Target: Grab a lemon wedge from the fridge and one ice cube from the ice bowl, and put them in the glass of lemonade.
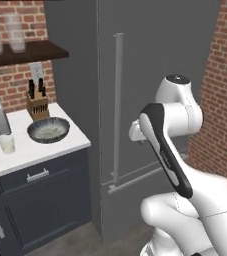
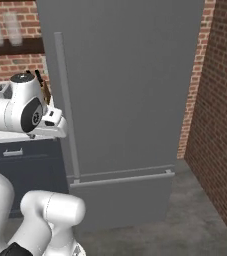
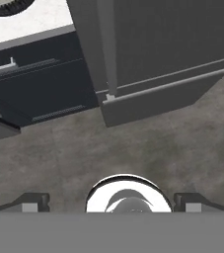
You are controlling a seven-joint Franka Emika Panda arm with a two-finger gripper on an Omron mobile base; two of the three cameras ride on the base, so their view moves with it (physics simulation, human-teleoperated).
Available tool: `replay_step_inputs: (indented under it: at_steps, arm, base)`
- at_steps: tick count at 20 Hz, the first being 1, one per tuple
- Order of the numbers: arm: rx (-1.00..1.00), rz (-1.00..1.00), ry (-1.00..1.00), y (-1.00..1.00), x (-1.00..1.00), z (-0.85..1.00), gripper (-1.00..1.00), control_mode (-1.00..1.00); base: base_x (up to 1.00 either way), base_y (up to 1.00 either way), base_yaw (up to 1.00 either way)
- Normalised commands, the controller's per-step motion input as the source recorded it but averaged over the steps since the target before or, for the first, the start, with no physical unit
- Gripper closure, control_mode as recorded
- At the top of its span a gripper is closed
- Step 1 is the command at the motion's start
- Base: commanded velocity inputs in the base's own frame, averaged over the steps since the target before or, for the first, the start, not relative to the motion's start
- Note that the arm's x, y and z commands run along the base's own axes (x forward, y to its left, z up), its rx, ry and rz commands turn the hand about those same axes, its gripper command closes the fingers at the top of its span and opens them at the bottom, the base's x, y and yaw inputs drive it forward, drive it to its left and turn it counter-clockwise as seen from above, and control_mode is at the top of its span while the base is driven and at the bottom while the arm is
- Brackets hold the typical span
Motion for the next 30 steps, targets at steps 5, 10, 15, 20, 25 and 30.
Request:
replay_step_inputs:
  at_steps: [5, 10, 15, 20, 25, 30]
  arm:
    - [0.0, 0.0, 0.0, 0.0, 0.0, 0.0, -1.0, 1.0]
    - [0.0, 0.0, 0.0, 0.0, 0.0, 0.0, -1.0, 1.0]
    - [0.0, 0.0, 0.0, 0.0, 0.0, 0.0, -1.0, 1.0]
    - [0.0, 0.0, 0.0, 0.0, 0.0, 0.0, -1.0, 1.0]
    - [0.0, 0.0, -0.14, 0.02, -0.05, 0.3, -1.0, -1.0]
    - [0.0, 0.03, -0.31, 0.0, -0.02, 0.63, -1.0, -1.0]
  base:
    - [-0.37, -0.01, 0.0]
    - [-0.11, 0.0, -0.03]
    - [-0.04, 0.0, -0.09]
    - [-0.08, 0.0, -0.05]
    - [-0.06, 0.0, -0.01]
    - [0.0, 0.0, 0.0]
